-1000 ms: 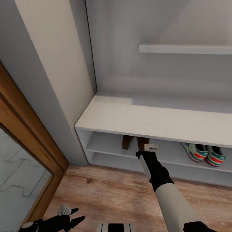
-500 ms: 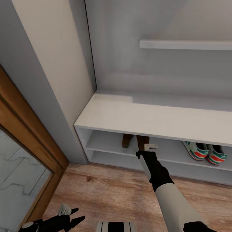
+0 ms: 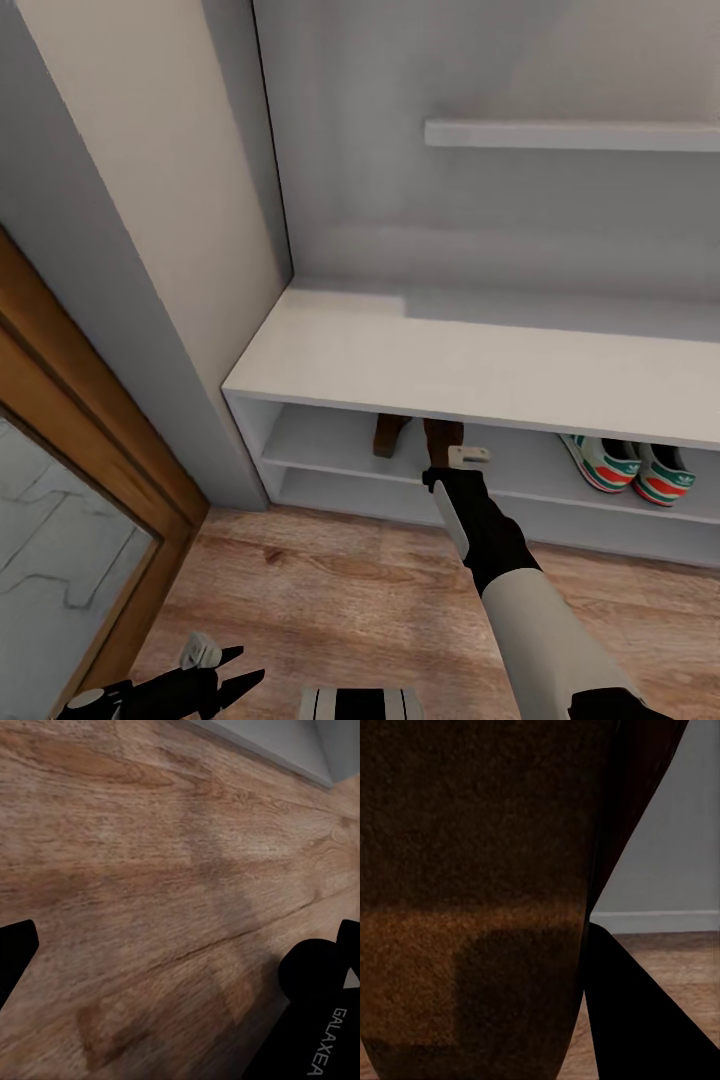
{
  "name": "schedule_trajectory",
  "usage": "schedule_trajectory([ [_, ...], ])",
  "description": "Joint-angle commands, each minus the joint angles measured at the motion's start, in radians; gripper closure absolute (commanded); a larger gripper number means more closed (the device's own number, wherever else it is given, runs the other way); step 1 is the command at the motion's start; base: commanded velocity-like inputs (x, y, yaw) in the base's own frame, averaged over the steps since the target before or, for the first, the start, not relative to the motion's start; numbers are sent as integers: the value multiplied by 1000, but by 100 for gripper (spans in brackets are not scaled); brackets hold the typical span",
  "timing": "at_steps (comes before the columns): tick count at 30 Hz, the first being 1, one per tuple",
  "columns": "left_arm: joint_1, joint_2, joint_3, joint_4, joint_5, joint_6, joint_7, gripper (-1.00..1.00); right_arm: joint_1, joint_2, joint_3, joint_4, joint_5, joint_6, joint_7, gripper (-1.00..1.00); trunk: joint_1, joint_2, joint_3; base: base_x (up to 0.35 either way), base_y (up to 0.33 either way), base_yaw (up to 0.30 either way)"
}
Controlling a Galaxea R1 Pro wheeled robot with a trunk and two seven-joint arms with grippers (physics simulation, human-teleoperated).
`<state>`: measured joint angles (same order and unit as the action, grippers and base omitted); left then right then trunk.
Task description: Pick up the two gym shoes and the two sandals from the corridor floor and place them onto the hallstand (shoe rack) in the corridor, making sure they are on the rack and not on the floor. Arrange them so the two gym shoes are next to each other and the two sandals are next to each other.
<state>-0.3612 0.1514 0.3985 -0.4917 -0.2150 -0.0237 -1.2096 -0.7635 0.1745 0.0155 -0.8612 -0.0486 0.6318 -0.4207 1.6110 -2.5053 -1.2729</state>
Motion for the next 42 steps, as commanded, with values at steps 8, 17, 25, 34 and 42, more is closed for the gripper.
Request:
schedule_trajectory([
  [8,-1,-1,8,1,-10,-1,-2,-100,0,0,2,0,-7,3,-10,100,0,0,-5,0,0,-196],
  [17,-1,-1,9,2,-10,-1,-3,-100,0,0,2,5,-6,3,-10,100,0,0,-5,0,0,-23],
  [25,-1,-1,10,2,-10,-2,-4,-100,1,0,2,5,-5,3,-10,100,0,0,-5,103,60,0],
  [34,-1,-1,10,2,-9,-2,-6,-100,1,0,2,6,-5,3,-10,100,0,0,-5,54,25,0],
  [42,-1,-1,10,0,-9,-2,-6,-100,1,0,1,5,-5,3,-10,100,0,0,-5,88,57,0],
])
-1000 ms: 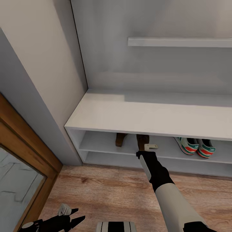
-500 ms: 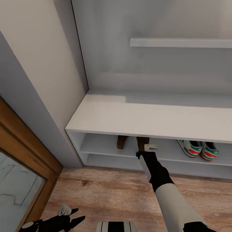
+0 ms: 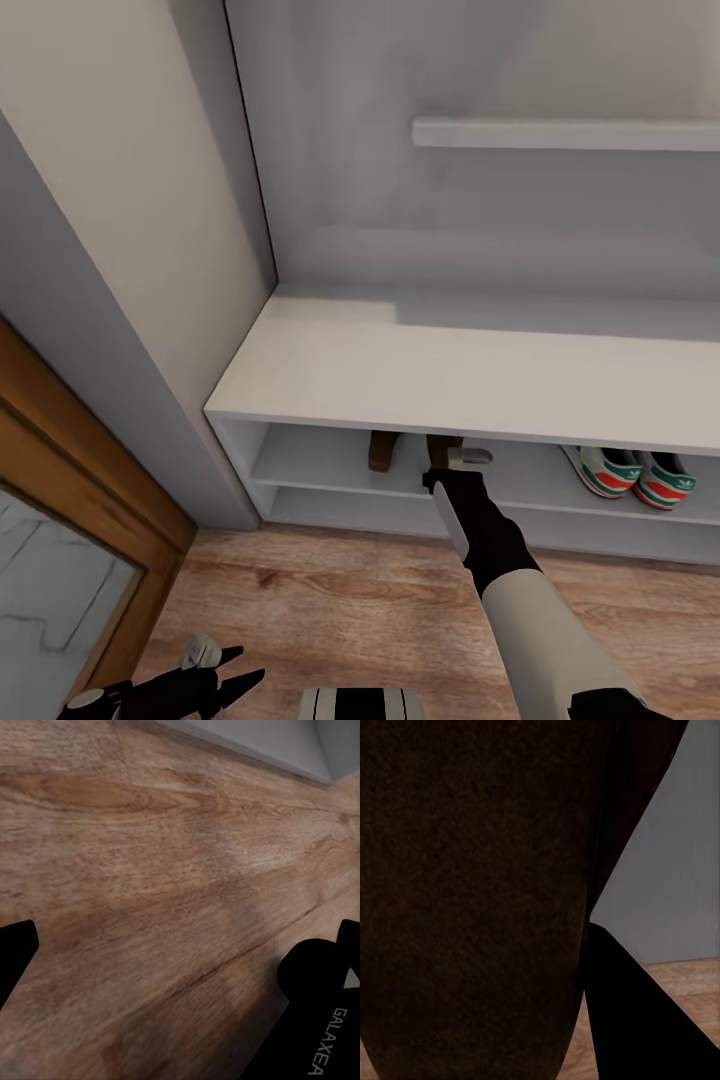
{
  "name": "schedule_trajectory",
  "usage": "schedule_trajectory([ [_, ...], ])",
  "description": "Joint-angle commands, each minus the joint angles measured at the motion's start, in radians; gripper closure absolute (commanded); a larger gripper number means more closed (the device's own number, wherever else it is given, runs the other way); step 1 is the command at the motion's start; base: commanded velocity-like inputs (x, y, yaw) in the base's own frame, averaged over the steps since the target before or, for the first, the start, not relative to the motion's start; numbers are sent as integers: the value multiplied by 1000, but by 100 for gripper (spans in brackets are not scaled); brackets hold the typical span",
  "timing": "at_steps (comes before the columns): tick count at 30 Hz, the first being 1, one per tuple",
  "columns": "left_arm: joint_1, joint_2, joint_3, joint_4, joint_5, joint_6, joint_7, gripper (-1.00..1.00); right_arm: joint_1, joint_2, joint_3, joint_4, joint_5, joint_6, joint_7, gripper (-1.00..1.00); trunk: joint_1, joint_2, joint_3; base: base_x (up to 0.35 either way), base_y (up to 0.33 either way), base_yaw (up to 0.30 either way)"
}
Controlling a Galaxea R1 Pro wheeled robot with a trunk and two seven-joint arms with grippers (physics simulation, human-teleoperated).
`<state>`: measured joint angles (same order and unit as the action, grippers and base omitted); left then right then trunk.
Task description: Pick up the two gym shoes and the two sandals from the corridor floor and place them onto the hallstand (shoe rack) in the corridor, making sure they are on the rack and not on the floor. Arrange them so the two gym shoes are next to each other and the two sandals are next to each other.
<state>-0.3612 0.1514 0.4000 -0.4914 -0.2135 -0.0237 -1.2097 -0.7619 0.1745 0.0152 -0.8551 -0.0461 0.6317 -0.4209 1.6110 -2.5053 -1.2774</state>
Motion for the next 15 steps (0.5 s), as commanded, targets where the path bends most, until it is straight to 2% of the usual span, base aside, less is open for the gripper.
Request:
schedule_trajectory([
  [1,-1,-1,8,-1,-10,-2,-5,-100,0,0,2,-1,-8,3,-10,100,0,0,-1,9,6,0],
  [8,-1,-1,8,0,-10,-2,-5,-100,0,0,2,-1,-8,3,-10,100,0,0,-1,6,6,0],
  [15,-1,-1,8,0,-10,-2,-6,-100,0,0,2,-1,-8,3,-10,100,0,0,-1,49,82,0],
])
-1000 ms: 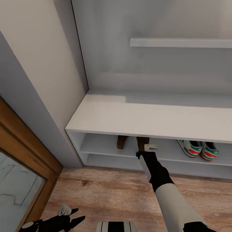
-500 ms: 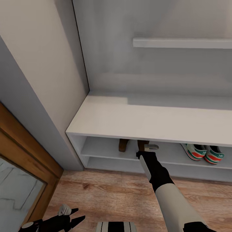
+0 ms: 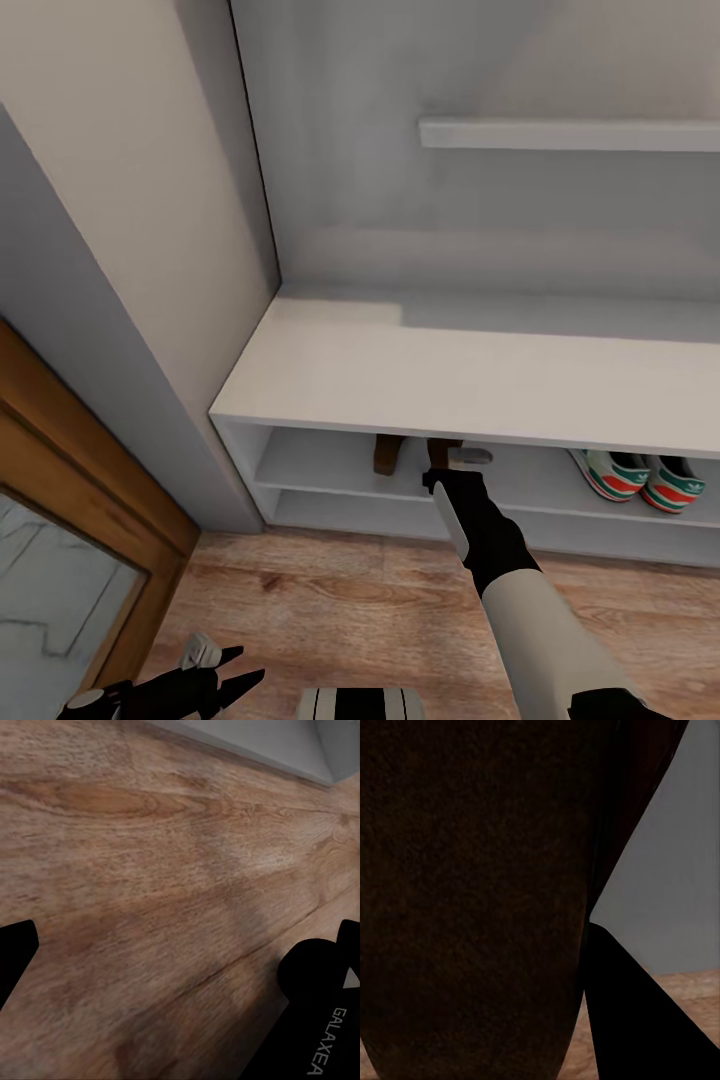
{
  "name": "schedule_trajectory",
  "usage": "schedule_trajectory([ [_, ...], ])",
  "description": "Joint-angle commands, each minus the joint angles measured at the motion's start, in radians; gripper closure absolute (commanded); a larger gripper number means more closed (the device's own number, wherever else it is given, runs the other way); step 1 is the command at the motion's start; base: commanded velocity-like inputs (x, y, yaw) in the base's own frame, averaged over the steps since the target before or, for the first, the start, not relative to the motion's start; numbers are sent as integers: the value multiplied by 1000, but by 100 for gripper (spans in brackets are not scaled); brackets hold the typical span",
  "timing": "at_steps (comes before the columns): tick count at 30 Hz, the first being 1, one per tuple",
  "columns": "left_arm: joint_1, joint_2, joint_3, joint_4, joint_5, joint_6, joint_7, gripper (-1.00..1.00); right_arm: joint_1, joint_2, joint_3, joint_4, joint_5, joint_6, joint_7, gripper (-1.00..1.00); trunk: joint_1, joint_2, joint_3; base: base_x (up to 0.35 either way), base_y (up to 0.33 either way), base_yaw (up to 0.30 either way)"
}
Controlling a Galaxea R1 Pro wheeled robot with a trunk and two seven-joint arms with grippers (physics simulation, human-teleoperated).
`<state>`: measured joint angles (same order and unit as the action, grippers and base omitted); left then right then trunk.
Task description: Pick up the two gym shoes and the two sandals from the corridor floor and place them onto the hallstand (shoe rack) in the corridor, making sure they are on the rack and not on the floor. Arrange them so the two gym shoes are next to each other and the two sandals are next to each other.
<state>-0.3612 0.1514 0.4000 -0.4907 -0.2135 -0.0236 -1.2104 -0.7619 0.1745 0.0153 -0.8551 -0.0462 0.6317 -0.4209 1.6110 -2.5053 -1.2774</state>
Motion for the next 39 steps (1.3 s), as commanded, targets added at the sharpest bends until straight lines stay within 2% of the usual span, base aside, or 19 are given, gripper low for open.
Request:
schedule_trajectory([
  [1,-1,-1,8,-1,-10,-2,-5,-100,0,0,2,-1,-8,3,-10,100,0,0,-1,11,18,0],
  [39,-1,-1,8,-1,-10,-2,-6,-100,0,0,2,-1,-8,3,-10,100,0,0,-1,31,8,0],
])
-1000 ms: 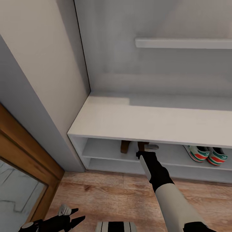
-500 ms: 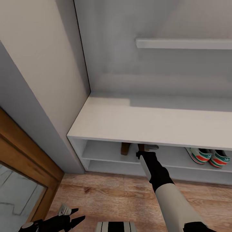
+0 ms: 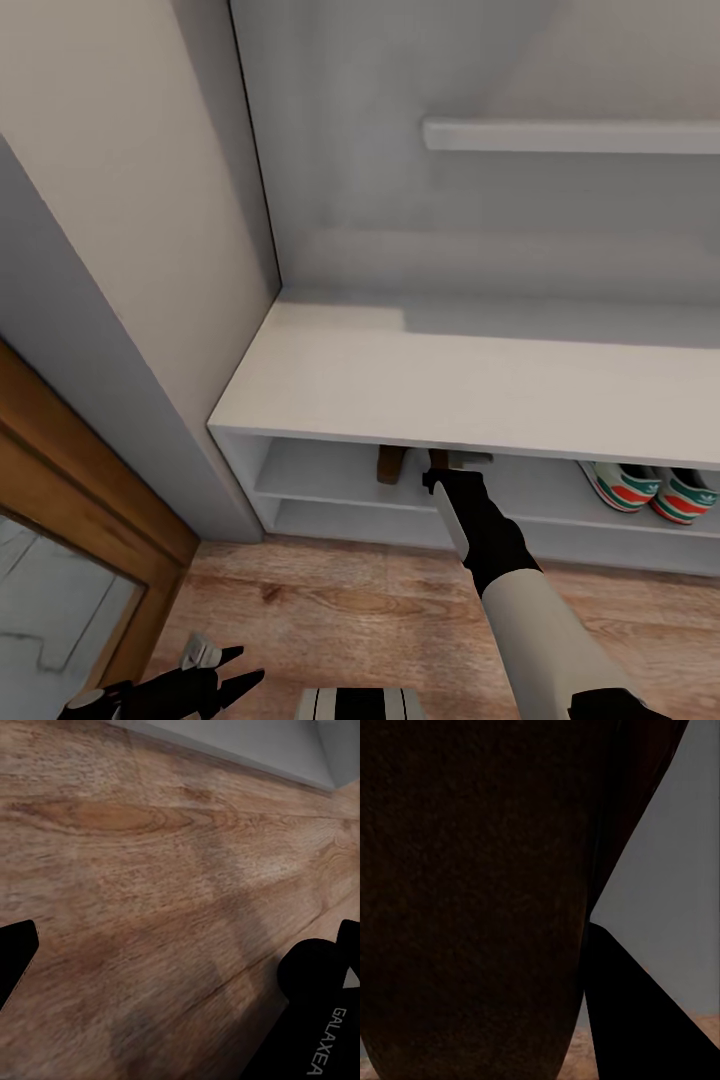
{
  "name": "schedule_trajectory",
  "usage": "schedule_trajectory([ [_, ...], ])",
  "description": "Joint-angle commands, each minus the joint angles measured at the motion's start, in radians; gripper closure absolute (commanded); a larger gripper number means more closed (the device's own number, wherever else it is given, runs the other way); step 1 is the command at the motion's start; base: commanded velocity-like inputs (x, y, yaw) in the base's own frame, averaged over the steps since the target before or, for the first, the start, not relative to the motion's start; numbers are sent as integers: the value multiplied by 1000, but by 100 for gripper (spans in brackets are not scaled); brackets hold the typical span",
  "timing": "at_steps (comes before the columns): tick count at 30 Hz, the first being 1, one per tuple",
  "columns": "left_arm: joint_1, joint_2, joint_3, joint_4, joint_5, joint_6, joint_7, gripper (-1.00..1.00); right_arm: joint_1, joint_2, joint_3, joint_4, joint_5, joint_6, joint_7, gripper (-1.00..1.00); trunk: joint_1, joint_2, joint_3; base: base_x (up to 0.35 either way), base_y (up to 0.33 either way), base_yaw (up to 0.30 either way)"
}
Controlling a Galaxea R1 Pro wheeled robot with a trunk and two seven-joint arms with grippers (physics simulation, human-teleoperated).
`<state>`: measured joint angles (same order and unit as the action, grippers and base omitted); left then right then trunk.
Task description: Pick up the two gym shoes and the two sandals from the corridor floor and place them onto the hallstand (shoe rack) in the corridor, making sure they are on the rack and not on the floor. Arrange them so the two gym shoes are next to each other and the two sandals are next to each other.
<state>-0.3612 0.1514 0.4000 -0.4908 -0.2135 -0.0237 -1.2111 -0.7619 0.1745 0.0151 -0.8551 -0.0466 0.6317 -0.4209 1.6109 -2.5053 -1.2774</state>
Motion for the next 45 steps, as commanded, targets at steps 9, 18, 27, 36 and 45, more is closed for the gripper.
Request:
schedule_trajectory([
  [9,-1,-1,8,-1,-10,-2,-5,-100,0,0,2,-1,-8,3,-10,100,0,0,-1,26,26,0],
  [18,-1,-1,8,0,-10,-1,-5,-100,0,0,2,-1,-7,3,-10,100,0,0,-1,8,15,0],
  [27,-1,-1,8,-1,-10,-2,-5,-100,0,0,2,-1,-7,3,-10,100,0,0,-1,14,31,0],
  [36,-1,-1,8,-1,-10,-2,-5,-100,0,0,2,-1,-7,3,-10,100,0,0,-1,0,0,0],
  [45,-1,-1,8,0,-10,-2,-5,-100,0,0,2,-1,-7,3,-10,100,0,0,-1,0,0,0],
])
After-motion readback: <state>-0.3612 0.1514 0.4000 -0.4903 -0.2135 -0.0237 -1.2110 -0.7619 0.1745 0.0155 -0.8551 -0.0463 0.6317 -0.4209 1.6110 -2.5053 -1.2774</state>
